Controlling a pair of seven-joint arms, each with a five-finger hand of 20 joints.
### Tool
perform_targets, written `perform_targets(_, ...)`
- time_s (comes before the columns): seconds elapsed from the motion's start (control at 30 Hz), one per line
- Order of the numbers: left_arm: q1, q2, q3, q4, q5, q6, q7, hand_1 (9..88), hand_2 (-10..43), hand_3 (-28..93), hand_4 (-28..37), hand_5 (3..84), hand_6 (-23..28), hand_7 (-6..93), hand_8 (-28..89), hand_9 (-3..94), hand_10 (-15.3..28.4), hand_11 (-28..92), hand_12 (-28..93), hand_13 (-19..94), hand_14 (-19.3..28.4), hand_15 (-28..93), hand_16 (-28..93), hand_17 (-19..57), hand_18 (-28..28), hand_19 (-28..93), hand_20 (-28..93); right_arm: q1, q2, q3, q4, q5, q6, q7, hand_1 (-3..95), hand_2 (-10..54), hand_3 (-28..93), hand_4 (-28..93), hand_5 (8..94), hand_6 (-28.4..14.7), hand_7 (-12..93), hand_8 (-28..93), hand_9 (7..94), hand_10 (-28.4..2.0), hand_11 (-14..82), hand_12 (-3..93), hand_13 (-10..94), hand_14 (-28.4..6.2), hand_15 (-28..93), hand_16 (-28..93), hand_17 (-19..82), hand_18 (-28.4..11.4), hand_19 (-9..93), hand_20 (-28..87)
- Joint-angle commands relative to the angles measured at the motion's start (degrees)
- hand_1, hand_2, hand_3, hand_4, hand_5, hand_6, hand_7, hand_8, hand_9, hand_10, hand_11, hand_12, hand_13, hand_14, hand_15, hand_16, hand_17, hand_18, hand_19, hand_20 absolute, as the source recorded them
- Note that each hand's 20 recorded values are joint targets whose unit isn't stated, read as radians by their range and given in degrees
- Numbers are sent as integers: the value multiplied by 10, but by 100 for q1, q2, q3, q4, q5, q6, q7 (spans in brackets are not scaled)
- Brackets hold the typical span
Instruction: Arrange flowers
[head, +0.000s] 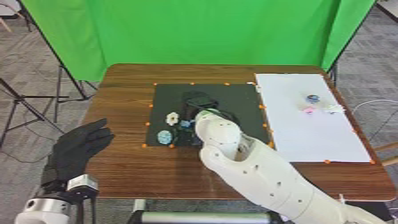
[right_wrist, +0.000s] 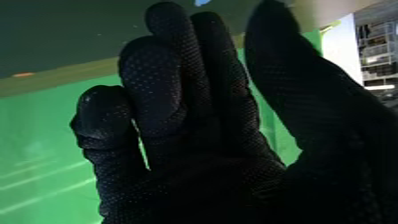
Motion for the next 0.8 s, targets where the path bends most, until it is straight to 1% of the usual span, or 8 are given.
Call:
perform_targets(0.03, 221, -77, -28, -68, -2, 19, 10, 271, 47, 821, -201, 442, 132, 205, -109, 386, 223, 409, 111, 255, 278, 651, -143, -96, 219, 605, 65, 64, -8, 105, -221, 102, -195, 21, 400, -95, 816, -276, 635, -52, 209, -126, 653, -161, 342, 188, 647, -105, 749, 178, 428, -189, 932, 348)
perform_targets(0.17, 395, -89, -81, -131, -30, 101, 86, 271, 46, 822, -202, 442, 132, 205, -109, 386, 223, 409, 112, 255, 278, 651, -143, -96, 219, 605, 65, 278, 440, 74, -581, 320, -203, -136, 390, -95, 812, -272, 632, -57, 200, -123, 647, -165, 341, 187, 645, -109, 751, 177, 427, -189, 932, 344)
perform_targets(0.23, 512, -57, -113, -169, -78, 178, 180, 270, 46, 822, -201, 442, 132, 205, -108, 386, 223, 408, 112, 255, 277, 651, -143, -96, 219, 605, 65, 373, 597, 227, -716, 534, -360, -267, 386, -95, 812, -270, 626, -57, 197, -122, 644, -169, 338, 185, 644, -110, 751, 176, 427, -189, 932, 342)
perform_targets(0.33, 512, -6, -54, -175, -107, 222, 262, 270, 46, 822, -201, 442, 132, 205, -109, 386, 223, 408, 112, 255, 278, 651, -143, -96, 219, 605, 65, 442, 984, 581, -943, 863, -756, -546, 382, -95, 811, -267, 619, -58, 192, -121, 641, -170, 328, 182, 643, -111, 750, 175, 431, -186, 932, 338)
perform_targets(0.4, 528, 35, -8, -172, -143, 261, 335, 270, 46, 822, -201, 442, 131, 205, -109, 386, 224, 408, 112, 255, 278, 652, -143, -96, 219, 605, 65, 475, 1306, 706, -1040, 985, -638, -693, 376, -95, 815, -264, 599, -59, 188, -120, 625, -174, 301, 175, 633, -112, 748, 173, 430, -183, 932, 329)
perform_targets(0.43, 558, 3, -21, -182, -126, 255, 300, 270, 46, 822, -201, 442, 131, 205, -108, 386, 223, 408, 112, 255, 278, 652, -143, -96, 219, 605, 66, 428, 1402, 882, -1036, 1034, -741, -887, 373, -94, 817, -264, 591, -60, 185, -120, 615, -175, 285, 171, 629, -113, 747, 172, 428, -182, 932, 321)
perform_targets(0.53, 624, 25, -12, -195, -157, 296, 378, 270, 47, 821, -202, 442, 131, 205, -109, 386, 223, 408, 112, 255, 278, 651, -143, -96, 219, 605, 66, 391, 1740, 1150, -1019, 1112, -882, -1092, 366, -86, 818, -264, 569, -59, 183, -117, 590, -176, 255, 166, 617, -111, 746, 169, 415, -178, 932, 297)
perform_targets(0.8, 489, 90, 168, -148, -191, 306, 461, 270, 48, 821, -202, 442, 132, 204, -108, 386, 224, 407, 112, 255, 278, 651, -143, -96, 219, 605, 66, 224, 2552, 1473, -568, 983, -955, -1194, 348, -82, 833, -271, 518, -60, 165, -115, 533, -176, 184, 161, 633, -85, 793, 156, 412, -175, 932, 280)
